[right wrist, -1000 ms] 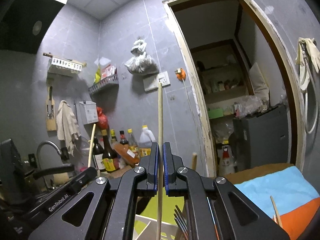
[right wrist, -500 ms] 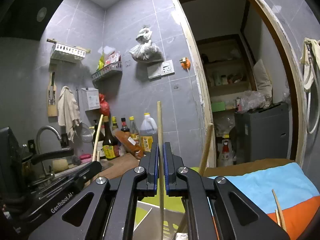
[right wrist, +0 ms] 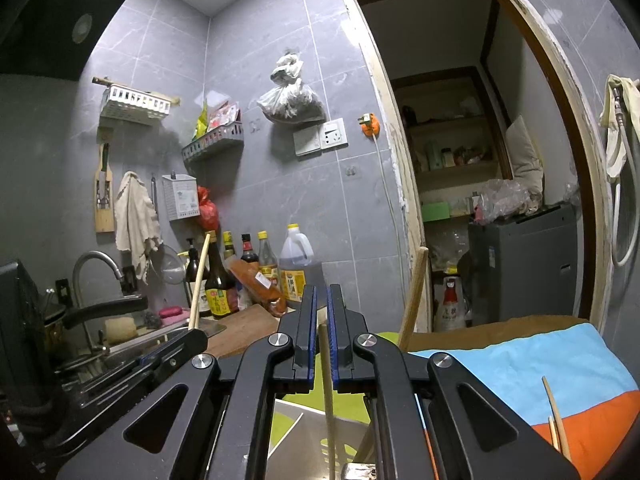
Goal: Organize utensils
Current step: 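Lower the chopsticks into the caddy and open both tools, then move both tools back to the last two chopsticks on the cloth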
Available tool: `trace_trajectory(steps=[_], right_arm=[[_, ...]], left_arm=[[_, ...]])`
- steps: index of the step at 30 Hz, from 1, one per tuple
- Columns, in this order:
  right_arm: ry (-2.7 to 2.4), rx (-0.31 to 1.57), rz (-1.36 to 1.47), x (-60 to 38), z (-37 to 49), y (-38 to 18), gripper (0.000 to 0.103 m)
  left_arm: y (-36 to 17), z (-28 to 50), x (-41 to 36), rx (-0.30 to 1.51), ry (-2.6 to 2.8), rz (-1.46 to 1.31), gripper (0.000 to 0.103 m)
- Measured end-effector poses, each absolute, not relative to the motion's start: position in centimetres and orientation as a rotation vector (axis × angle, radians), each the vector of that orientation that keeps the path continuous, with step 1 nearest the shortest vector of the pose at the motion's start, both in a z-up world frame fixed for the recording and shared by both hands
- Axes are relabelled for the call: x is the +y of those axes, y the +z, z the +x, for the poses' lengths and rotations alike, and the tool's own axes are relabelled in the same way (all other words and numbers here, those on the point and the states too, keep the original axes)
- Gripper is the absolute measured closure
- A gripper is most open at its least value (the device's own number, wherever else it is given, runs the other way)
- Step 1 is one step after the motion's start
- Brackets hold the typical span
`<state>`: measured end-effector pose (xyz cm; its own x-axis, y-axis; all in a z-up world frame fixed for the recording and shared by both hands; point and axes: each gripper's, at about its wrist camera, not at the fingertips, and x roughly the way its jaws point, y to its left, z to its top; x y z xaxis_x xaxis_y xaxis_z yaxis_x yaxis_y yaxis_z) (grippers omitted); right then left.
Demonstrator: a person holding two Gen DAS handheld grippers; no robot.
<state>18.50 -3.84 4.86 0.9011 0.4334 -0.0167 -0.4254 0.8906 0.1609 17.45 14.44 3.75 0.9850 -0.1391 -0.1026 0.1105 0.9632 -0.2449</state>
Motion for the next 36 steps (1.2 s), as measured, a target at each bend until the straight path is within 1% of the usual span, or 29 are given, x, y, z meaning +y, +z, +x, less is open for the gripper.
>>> trace_trajectory(steps=[7,10,11,12,13,16,18,20,22,23,24,25,27,29,30,31,33,34,35,36], right_arm=[[0.443,0.041,0.144,-3.8,18.2,4.8,0.096],[0.449,0.028,0.144,-4.1,17.8,5.0,0.092],[0.455,0.017,0.151,-4.4,17.6,5.2,0.09],[0.456,0.005,0.156,-4.7,17.4,5.4,0.085],[0.454,-0.003,0.156,-4.8,17.2,5.6,0.083],[0.448,-0.028,0.16,-5.7,16.6,6.7,0.081],[0.439,-0.028,0.159,-6.4,16.4,7.3,0.078],[0.424,-0.028,0.165,-7.3,16.2,7.8,0.075],[0.404,-0.022,0.182,-8.5,15.9,8.1,0.07],[0.401,-0.013,0.191,-9.1,15.9,8.2,0.067],[0.397,-0.007,0.195,-9.5,15.8,8.3,0.064],[0.388,-0.004,0.198,-10.0,15.6,8.3,0.063],[0.368,0.002,0.194,-11.0,15.0,8.3,0.059],[0.356,0.009,0.182,-11.8,14.4,8.4,0.055],[0.349,0.009,0.175,-12.3,13.9,8.4,0.052],[0.344,0.009,0.17,-12.6,13.6,8.4,0.051],[0.323,0.009,0.156,-13.5,12.8,8.5,0.048],[0.314,0.011,0.15,-13.8,12.6,8.5,0.045],[0.306,0.011,0.145,-14.2,12.2,8.6,0.037],[0.301,0.009,0.143,-14.6,11.9,8.6,0.031]], left_arm=[[3.7,17.5,14.5,0.116,-0.129,-0.246,0.1],[3.9,17.3,14.6,0.112,-0.133,-0.259,0.1],[4.0,17.2,14.7,0.108,-0.134,-0.262,0.1],[4.2,17.1,14.7,0.105,-0.138,-0.265,0.1],[4.3,17.0,14.6,0.104,-0.143,-0.269,0.1],[4.8,16.7,14.5,0.101,-0.15,-0.27,0.099],[5.1,16.5,14.2,0.1,-0.153,-0.269,0.099],[5.2,16.4,14.1,0.101,-0.153,-0.27,0.095],[5.6,16.1,13.8,0.1,-0.154,-0.273,0.084],[5.9,15.7,13.6,0.094,-0.162,-0.28,0.08],[6.1,15.5,13.4,0.088,-0.171,-0.287,0.073],[6.3,15.1,13.2,0.082,-0.182,-0.294,0.069],[6.8,14.7,12.7,0.082,-0.197,-0.295,0.067],[7.1,14.4,12.0,0.096,-0.212,-0.29,0.06],[7.2,14.2,11.5,0.107,-0.225,-0.289,0.053],[7.4,14.0,11.1,0.114,-0.236,-0.288,0.047],[7.7,13.6,10.0,0.122,-0.253,-0.27,0.045],[7.8,13.5,9.5,0.125,-0.256,-0.257,0.042],[7.9,13.3,9.0,0.128,-0.259,-0.247,0.04],[8.0,13.1,8.6,0.129,-0.265,-0.245,0.035]])
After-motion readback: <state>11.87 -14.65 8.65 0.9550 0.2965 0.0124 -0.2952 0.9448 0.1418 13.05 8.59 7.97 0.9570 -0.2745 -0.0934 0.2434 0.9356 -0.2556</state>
